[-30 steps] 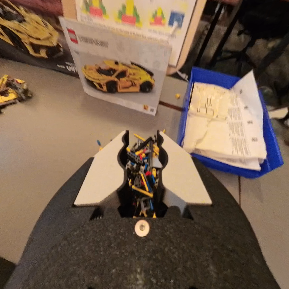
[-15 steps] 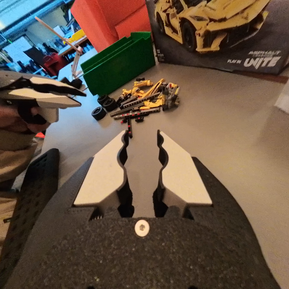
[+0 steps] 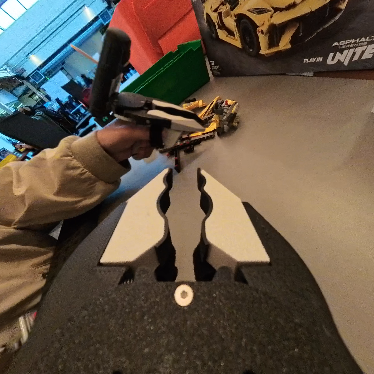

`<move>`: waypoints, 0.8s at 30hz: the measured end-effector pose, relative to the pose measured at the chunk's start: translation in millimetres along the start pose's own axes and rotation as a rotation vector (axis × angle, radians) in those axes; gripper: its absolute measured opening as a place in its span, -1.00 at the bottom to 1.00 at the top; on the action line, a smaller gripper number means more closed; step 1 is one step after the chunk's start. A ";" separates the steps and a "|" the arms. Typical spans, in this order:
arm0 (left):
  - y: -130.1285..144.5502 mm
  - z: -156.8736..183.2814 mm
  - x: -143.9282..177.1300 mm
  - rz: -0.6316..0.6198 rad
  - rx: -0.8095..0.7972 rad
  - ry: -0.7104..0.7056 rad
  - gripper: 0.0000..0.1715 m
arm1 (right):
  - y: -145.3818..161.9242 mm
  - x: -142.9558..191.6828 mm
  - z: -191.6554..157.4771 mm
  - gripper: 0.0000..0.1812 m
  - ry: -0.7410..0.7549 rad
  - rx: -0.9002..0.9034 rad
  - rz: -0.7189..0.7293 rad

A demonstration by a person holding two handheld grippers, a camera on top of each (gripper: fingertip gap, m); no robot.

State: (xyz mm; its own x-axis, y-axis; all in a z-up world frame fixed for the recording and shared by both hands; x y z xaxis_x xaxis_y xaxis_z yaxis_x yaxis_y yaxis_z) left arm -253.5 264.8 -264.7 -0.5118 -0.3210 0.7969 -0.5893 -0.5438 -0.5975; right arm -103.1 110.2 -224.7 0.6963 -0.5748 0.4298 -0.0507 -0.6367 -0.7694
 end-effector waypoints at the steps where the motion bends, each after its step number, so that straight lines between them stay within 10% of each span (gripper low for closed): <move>1: -6.0 -3.0 -8.6 -0.008 0.006 -0.011 -0.57 | -0.1 -0.2 -0.4 -0.75 -0.004 0.001 -0.002; 24: -34.1 82.5 -4.7 0.183 -0.140 0.078 -0.77 | 7.4 4.7 21.8 -0.67 0.021 -0.101 -0.019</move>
State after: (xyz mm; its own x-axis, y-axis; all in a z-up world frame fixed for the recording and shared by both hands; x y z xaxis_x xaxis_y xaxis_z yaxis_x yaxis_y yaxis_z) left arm -179.4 220.9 -240.7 -0.6615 -0.3408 0.6680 -0.5603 -0.3675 -0.7423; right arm -84.6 114.0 -238.7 0.6827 -0.5720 0.4547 -0.1101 -0.6957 -0.7098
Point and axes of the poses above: each gripper's, where its closed fingertips meet, x back along the fingers, y out of its underside, z = x × y across the jaws, the point moved 5 cm from there along x, back along the fingers, and after that the axes turned 12 degrees about -z, right-handed, at the moved point
